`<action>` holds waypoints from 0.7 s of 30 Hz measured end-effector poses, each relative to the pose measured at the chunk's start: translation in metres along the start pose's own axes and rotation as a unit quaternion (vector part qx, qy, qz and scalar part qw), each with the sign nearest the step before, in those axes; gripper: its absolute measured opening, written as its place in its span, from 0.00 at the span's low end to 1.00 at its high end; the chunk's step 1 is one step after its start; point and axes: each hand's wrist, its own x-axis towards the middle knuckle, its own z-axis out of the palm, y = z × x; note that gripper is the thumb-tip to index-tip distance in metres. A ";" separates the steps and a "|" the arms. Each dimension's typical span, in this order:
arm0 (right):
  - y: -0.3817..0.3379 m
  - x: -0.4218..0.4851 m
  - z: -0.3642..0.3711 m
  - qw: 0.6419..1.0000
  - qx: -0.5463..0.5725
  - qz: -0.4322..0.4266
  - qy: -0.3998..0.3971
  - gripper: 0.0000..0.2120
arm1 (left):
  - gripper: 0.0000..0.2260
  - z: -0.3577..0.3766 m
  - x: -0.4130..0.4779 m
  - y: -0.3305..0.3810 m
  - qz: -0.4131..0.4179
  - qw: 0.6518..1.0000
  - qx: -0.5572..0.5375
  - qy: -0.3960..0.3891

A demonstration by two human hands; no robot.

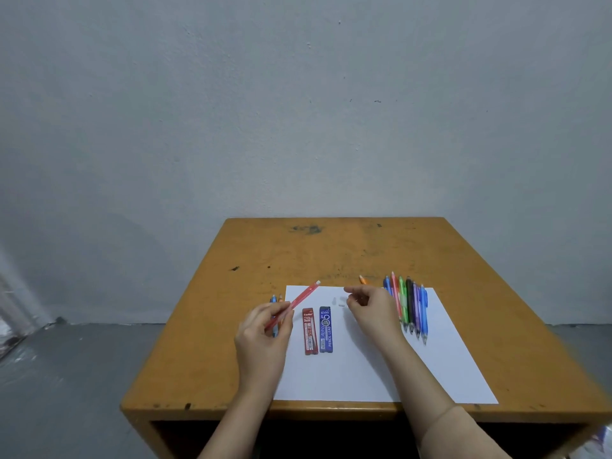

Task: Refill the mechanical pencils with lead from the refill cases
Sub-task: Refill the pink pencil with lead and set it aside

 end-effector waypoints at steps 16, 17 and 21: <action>0.000 0.005 0.014 0.995 -0.095 -0.010 0.002 0.08 | 0.08 -0.002 -0.001 -0.003 -0.004 1.000 -0.001 -0.011; 0.000 0.004 0.014 0.995 -0.098 -0.012 0.000 0.08 | 0.08 -0.002 -0.001 -0.003 -0.002 1.000 0.001 -0.012; -0.001 0.000 0.012 0.998 -0.066 -0.005 0.007 0.07 | 0.07 -0.001 -0.001 -0.005 0.021 0.999 0.015 -0.021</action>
